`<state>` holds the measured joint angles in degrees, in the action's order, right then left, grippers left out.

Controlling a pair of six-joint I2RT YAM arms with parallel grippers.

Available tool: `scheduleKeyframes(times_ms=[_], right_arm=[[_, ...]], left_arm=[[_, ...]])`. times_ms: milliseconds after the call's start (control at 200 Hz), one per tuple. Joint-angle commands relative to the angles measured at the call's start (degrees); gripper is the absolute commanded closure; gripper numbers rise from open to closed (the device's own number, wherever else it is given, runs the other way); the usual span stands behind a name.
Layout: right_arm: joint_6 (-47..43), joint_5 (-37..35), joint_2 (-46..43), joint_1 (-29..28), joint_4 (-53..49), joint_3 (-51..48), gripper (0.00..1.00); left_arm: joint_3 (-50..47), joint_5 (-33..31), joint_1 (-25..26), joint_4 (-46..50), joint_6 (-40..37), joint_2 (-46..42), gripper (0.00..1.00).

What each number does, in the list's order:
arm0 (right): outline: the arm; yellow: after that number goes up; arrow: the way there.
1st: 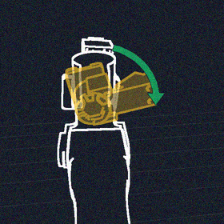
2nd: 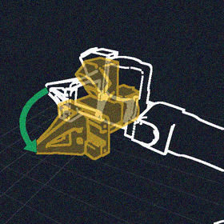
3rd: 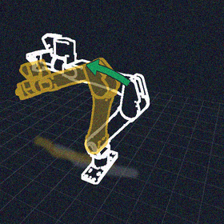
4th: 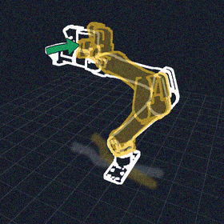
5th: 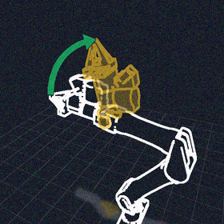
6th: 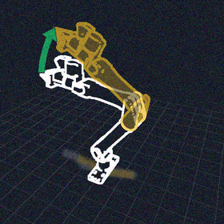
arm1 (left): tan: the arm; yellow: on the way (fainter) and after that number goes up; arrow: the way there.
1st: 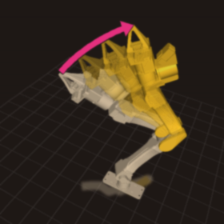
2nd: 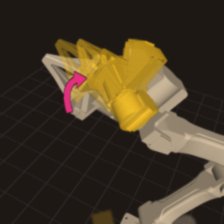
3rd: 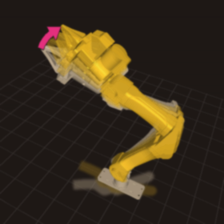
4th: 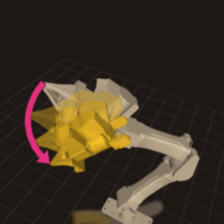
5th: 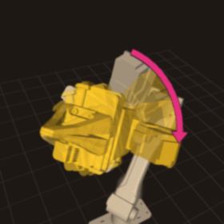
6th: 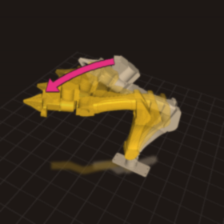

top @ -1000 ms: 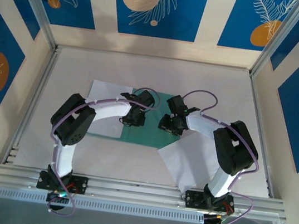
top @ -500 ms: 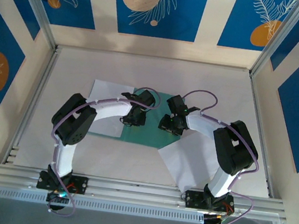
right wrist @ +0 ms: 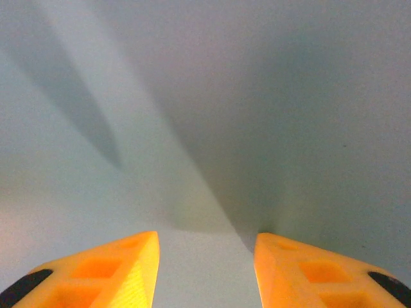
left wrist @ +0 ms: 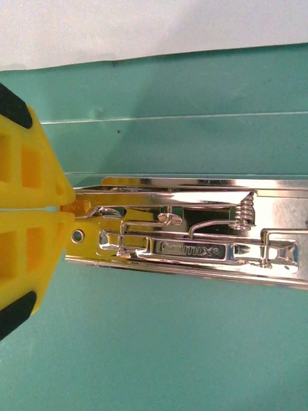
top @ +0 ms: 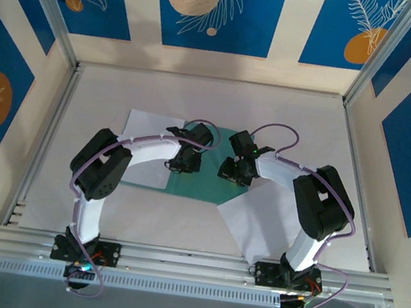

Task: Put the files into the folder

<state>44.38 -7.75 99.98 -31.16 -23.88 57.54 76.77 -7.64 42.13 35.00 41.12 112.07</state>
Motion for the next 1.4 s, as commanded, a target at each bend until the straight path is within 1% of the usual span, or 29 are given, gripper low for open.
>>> scheduleKeyframes(times_ms=[0,290,640,740,910,1050,1235,1395], right_arm=[[-0.48,0.74,2.27,-0.75,-2.36,-0.41,0.55],[-0.61,0.35,2.06,-0.75,-2.49,-0.93,0.55],[-0.87,-0.16,1.71,-0.79,-2.67,-1.32,0.55],[-0.97,-0.24,1.56,-0.66,-2.65,-1.55,0.55],[-1.05,-0.43,1.35,-0.57,-2.75,-1.73,0.55],[-1.22,-0.69,1.19,-0.49,-3.00,-1.82,0.55],[-1.37,-0.96,1.03,-0.39,-3.10,-2.07,0.55],[-1.47,-1.22,0.57,-0.40,-3.20,-2.02,0.55]], left_arm=[[-0.76,6.31,1.21,-2.18,0.98,-0.59,0.94],[0.65,3.65,0.50,0.43,-0.12,-3.15,0.93],[3.93,1.45,-0.48,3.44,-1.91,-3.43,0.92],[5.62,0.17,-0.93,4.90,-2.82,-3.35,0.89],[9.08,-1.79,-1.77,7.67,-4.63,-4.22,0.78],[10.92,-2.79,-2.02,9.26,-6.52,-5.59,0.77],[9.35,-3.68,-2.03,9.61,-7.41,-8.12,0.76],[5.36,-3.61,-2.05,8.48,-7.57,-10.14,0.77]])
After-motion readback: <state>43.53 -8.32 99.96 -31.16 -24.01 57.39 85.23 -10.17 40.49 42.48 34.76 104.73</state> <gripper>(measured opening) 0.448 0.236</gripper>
